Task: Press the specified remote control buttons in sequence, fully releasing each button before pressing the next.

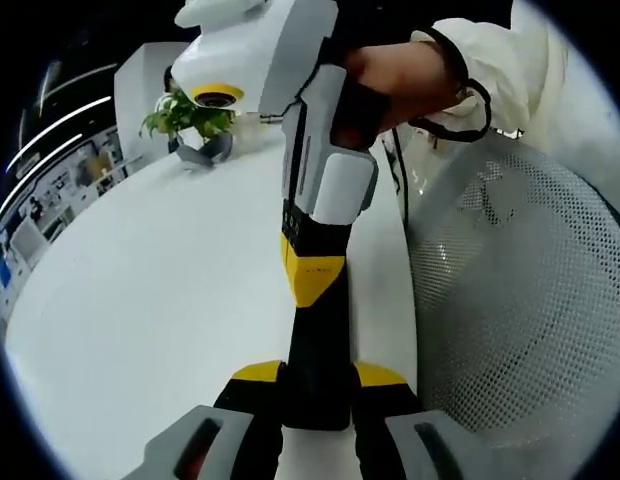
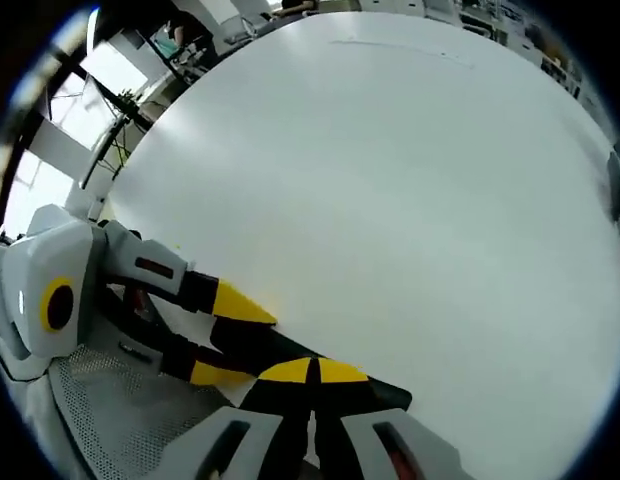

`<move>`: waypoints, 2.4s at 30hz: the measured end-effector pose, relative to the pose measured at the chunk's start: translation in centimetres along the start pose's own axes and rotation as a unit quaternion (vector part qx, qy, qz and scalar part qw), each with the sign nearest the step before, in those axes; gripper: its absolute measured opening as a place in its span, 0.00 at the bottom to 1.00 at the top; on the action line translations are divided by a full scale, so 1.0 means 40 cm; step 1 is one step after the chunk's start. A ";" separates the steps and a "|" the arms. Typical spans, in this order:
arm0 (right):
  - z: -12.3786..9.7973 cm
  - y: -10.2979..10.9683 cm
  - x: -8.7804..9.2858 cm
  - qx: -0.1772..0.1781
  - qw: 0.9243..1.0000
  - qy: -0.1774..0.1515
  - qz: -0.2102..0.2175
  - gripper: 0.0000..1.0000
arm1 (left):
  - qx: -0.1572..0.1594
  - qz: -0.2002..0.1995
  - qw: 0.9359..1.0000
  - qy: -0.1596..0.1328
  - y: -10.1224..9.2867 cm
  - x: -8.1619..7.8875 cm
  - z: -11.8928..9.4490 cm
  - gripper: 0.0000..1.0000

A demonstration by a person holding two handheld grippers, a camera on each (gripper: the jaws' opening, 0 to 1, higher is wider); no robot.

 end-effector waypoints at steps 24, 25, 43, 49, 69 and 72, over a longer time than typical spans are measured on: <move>0.001 -0.010 0.000 -0.006 0.999 -0.015 0.032 0.00 | -0.002 -0.001 1.000 -0.006 0.002 -0.001 0.002 0.25; -0.003 -0.012 0.003 -0.005 0.999 -0.013 0.033 0.00 | -0.002 -0.002 1.000 -0.007 0.001 -0.002 0.002 0.25; -0.027 -0.001 0.024 -0.026 0.999 -0.005 0.036 0.00 | -0.001 0.000 1.000 -0.006 0.001 -0.002 0.002 0.25; -0.014 0.004 0.024 -0.023 0.999 0.002 0.030 0.00 | 0.000 0.001 1.000 -0.006 0.001 -0.002 0.003 0.25; -0.010 0.009 0.040 0.037 0.999 -0.021 -0.014 0.00 | -0.002 -0.008 1.000 -0.006 -0.001 0.005 -0.008 0.26; -0.013 0.009 0.040 0.034 0.999 -0.023 -0.006 0.00 | -0.002 -0.008 1.000 -0.007 0.000 0.005 -0.008 0.25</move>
Point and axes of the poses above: the point that each gripper's makers call its tool centre point, and the gripper's own axes: z roughly forward along the fingers, y roughly to its left, x roughly out of its underside, the point moved 3 cm from there along -z, roughly backward along the fingers, and after that the axes turned 14 degrees about z, right-handed, at the moved point
